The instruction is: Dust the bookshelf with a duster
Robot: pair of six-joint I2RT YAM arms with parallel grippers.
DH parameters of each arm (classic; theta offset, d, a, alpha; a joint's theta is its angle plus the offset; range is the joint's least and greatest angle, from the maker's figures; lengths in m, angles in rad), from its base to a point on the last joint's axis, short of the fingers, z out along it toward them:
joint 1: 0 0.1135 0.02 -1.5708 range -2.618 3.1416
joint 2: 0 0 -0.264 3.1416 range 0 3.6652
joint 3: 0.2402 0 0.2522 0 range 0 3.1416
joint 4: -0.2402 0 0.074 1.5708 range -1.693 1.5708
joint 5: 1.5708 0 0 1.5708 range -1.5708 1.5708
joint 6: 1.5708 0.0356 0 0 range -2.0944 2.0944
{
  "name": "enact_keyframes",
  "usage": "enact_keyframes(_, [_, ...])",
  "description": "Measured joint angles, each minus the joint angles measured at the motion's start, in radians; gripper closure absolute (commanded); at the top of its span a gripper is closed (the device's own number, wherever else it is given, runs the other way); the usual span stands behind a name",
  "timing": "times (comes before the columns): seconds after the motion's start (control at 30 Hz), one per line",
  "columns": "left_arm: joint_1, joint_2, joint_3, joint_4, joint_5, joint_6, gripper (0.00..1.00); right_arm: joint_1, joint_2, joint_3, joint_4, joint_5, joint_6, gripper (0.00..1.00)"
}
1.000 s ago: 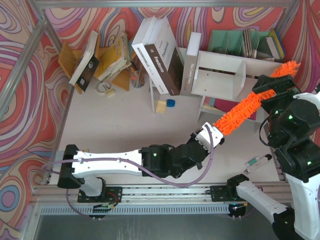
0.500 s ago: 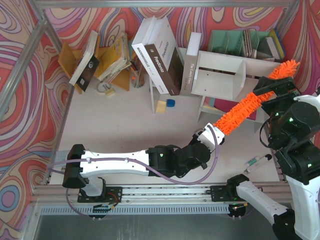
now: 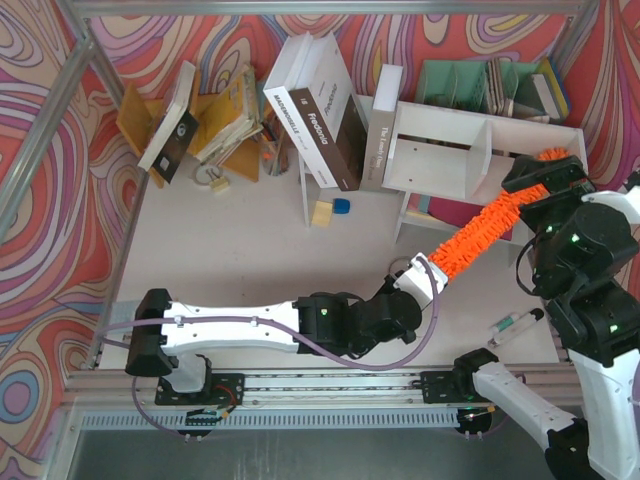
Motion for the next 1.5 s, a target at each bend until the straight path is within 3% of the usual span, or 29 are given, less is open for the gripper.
enact_keyframes(0.5, [-0.062, 0.010, 0.072, -0.072, 0.017, 0.017, 1.00, 0.000, -0.001, -0.015, 0.000, 0.000, 0.011, 0.01])
enact_keyframes(1.03, [-0.105, -0.145, -0.043, -0.148, 0.037, -0.005, 1.00, 0.000, -0.019, -0.018, 0.000, 0.033, 0.011, 0.01])
enact_keyframes(1.27, [-0.100, -0.151, -0.059, -0.166, -0.053, -0.025, 1.00, 0.000, -0.019, -0.018, 0.000, 0.034, 0.012, 0.01])
enact_keyframes(1.5, [-0.017, -0.087, 0.022, -0.166, -0.126, -0.042, 1.00, 0.000, -0.019, -0.018, 0.000, 0.034, 0.014, 0.01])
